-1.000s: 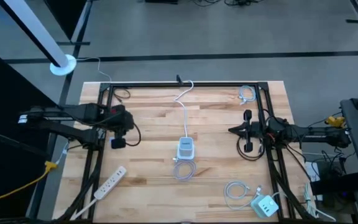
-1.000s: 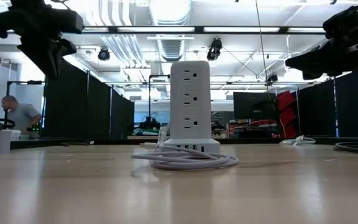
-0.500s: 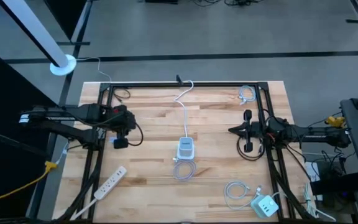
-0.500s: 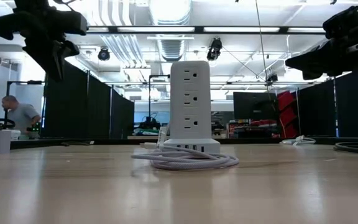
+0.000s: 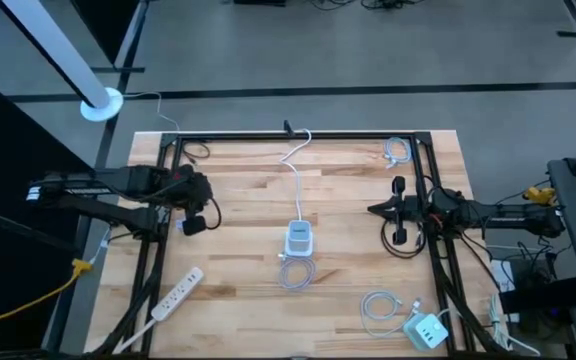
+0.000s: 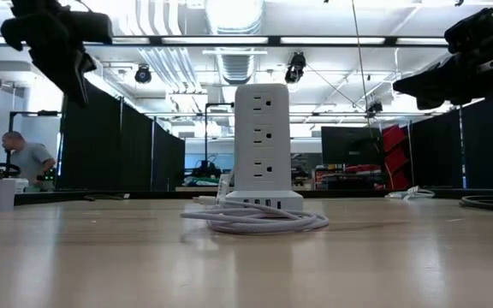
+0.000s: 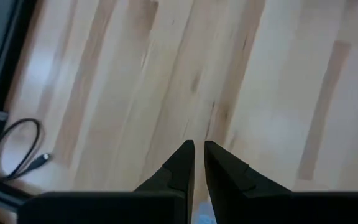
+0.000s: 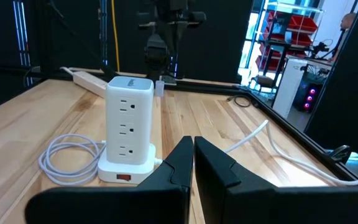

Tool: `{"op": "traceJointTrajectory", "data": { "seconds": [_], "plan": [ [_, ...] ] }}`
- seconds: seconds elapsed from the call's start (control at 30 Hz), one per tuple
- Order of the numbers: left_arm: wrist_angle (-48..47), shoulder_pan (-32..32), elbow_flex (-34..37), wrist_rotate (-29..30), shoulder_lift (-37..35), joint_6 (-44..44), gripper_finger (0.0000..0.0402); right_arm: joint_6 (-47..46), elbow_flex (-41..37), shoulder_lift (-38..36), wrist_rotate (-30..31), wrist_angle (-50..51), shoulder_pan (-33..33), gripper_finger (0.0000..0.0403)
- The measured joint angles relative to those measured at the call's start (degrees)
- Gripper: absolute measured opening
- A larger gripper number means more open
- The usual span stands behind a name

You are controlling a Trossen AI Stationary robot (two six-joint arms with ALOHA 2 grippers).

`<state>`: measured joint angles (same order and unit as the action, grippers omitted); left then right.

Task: Plug in charger cables
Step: Insert the right black charger cable into the top white outlet extension

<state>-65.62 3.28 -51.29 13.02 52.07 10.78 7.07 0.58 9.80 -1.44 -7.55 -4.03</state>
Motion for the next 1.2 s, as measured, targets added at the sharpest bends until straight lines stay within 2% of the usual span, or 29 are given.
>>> {"op": "traceJointTrajectory", "data": {
  "seconds": [0.27, 0.43, 0.7, 1.2],
  "plan": [
    [-2.34, 2.28, 4.32, -0.28, -2.47, -0.19, 0.0025, 0.0, 0.0, -0.02, -0.02, 0.0, 0.0, 0.0],
    [-1.93, 2.21, 6.82, -3.62, -1.05, -2.29, 0.0025, 0.0, 0.0, -0.02, -0.02, 0.0, -0.01, 0.0],
    [4.62, 2.18, 4.47, -3.56, 0.28, -8.7, 0.0025, 0.0, 0.0, 0.01, 0.0, 0.0, 0.01, 0.0],
    [14.64, 2.18, 3.3, -3.52, 0.5, -8.8, 0.0025, 0.0, 0.0, 0.03, -0.02, 0.01, 0.01, 0.0]
  ]
}}
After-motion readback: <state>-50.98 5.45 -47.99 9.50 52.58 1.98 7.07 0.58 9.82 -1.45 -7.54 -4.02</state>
